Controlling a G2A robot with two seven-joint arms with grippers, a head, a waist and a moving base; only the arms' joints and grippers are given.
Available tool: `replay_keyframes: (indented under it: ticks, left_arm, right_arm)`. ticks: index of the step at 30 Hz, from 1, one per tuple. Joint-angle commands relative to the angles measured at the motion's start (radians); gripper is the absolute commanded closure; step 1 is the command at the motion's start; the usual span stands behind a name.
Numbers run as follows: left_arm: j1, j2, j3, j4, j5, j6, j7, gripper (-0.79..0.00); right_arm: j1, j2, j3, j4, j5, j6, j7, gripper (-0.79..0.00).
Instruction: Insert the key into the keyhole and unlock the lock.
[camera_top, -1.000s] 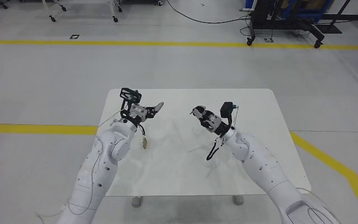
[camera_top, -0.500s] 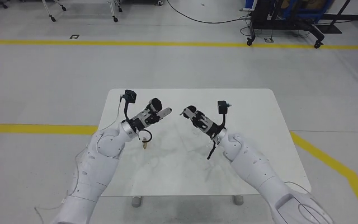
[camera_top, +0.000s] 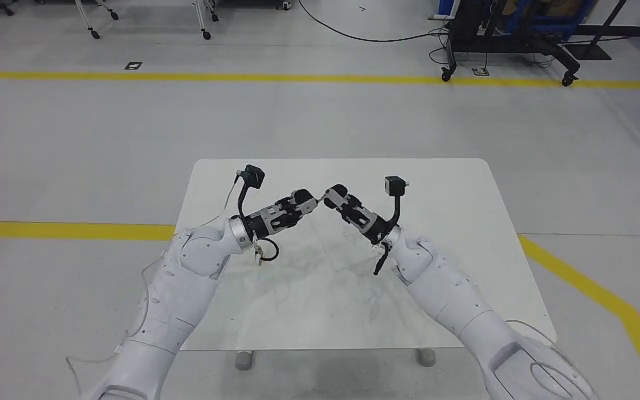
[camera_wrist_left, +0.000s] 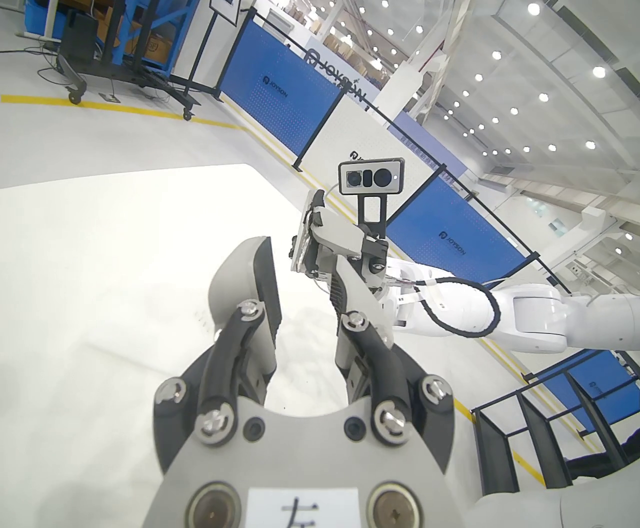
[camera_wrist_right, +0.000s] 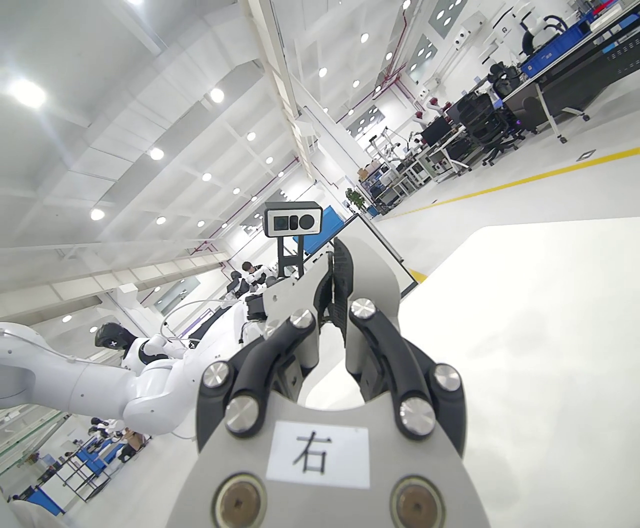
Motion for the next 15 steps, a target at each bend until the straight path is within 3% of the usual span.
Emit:
replay_keyframes:
  ticks: [1, 2, 7, 12, 15]
  left_arm:
    - [-0.001, 0.001, 0.003, 0.001, 0.005, 0.001, 0.002, -0.034]
    - [-0.002, 0.001, 0.006, 0.001, 0.009, 0.004, 0.002, 0.0]
    - [-0.003, 0.002, 0.016, -0.001, 0.012, 0.005, 0.007, 0.0]
    - [-0.008, 0.002, 0.027, 0.002, 0.015, 0.008, 0.008, -0.219]
    - [-0.01, 0.004, 0.023, 0.006, 0.009, 0.009, 0.012, -0.262]
  right_arm:
    - [0.002, -0.001, 0.0, 0.003, 0.005, 0.0, 0.009, 0.0]
    - [0.003, -0.002, 0.0, 0.004, 0.007, 0.0, 0.012, 0.0]
    - [0.006, -0.006, 0.0, 0.01, 0.001, 0.0, 0.019, 0.0]
    - [0.008, -0.01, 0.0, 0.014, -0.002, 0.0, 0.019, 0.0]
    - [0.01, -0.011, 0.005, 0.02, -0.012, 0.0, 0.012, 0.0]
